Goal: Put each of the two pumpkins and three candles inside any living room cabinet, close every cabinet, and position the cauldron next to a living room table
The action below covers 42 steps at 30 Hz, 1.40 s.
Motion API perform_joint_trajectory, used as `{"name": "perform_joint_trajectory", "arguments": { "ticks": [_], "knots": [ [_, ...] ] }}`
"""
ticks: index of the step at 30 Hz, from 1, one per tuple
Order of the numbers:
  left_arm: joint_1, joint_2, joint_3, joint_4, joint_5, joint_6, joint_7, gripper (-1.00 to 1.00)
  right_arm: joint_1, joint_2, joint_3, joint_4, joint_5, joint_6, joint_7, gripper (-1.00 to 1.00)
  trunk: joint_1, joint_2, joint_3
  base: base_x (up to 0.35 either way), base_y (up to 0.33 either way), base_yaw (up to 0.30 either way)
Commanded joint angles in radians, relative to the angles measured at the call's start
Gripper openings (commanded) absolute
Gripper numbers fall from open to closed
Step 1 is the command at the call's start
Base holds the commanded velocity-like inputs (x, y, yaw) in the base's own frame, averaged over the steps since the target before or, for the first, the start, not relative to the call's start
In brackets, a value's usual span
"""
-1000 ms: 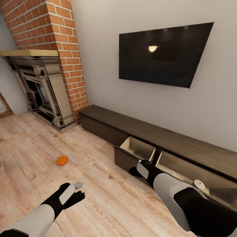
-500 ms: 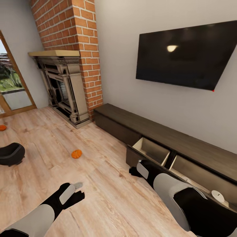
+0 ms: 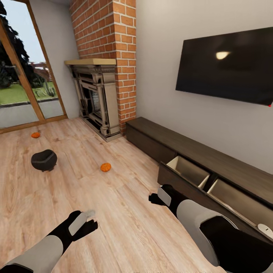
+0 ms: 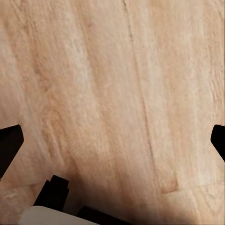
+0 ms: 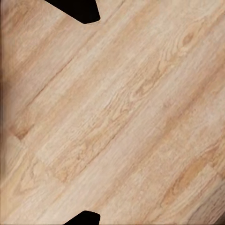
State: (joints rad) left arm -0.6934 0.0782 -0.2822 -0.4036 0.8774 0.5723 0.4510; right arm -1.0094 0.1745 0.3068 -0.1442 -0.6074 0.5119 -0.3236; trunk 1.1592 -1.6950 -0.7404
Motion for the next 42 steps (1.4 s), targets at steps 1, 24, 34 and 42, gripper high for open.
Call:
{"name": "perform_joint_trajectory", "arguments": {
  "ticks": [1,24,34,42],
  "knots": [
    [0.000,0.000,0.000,0.000,0.000,0.000,0.000,1.00,0.000,0.000,0.000,0.000,0.000,0.000,0.000,1.00,0.000,0.000,0.000,-0.167,-0.116,0.288],
    [0.000,0.000,-0.001,0.000,0.002,-0.002,0.000,1.00,0.000,0.000,0.001,0.005,0.000,0.067,-0.006,1.00,0.000,0.000,0.000,-0.018,-0.015,0.288],
    [0.011,-0.010,-0.008,0.200,-0.010,-0.127,-0.001,1.00,0.290,0.000,0.005,0.003,0.007,-0.146,-0.032,1.00,-0.038,0.070,0.030,0.000,0.000,0.288],
    [0.074,-0.007,-0.011,0.293,-0.015,-0.266,-0.006,1.00,0.440,0.000,0.023,0.008,0.088,-0.323,-0.030,1.00,-0.069,0.126,0.050,0.000,0.000,0.278]
  ]
}}
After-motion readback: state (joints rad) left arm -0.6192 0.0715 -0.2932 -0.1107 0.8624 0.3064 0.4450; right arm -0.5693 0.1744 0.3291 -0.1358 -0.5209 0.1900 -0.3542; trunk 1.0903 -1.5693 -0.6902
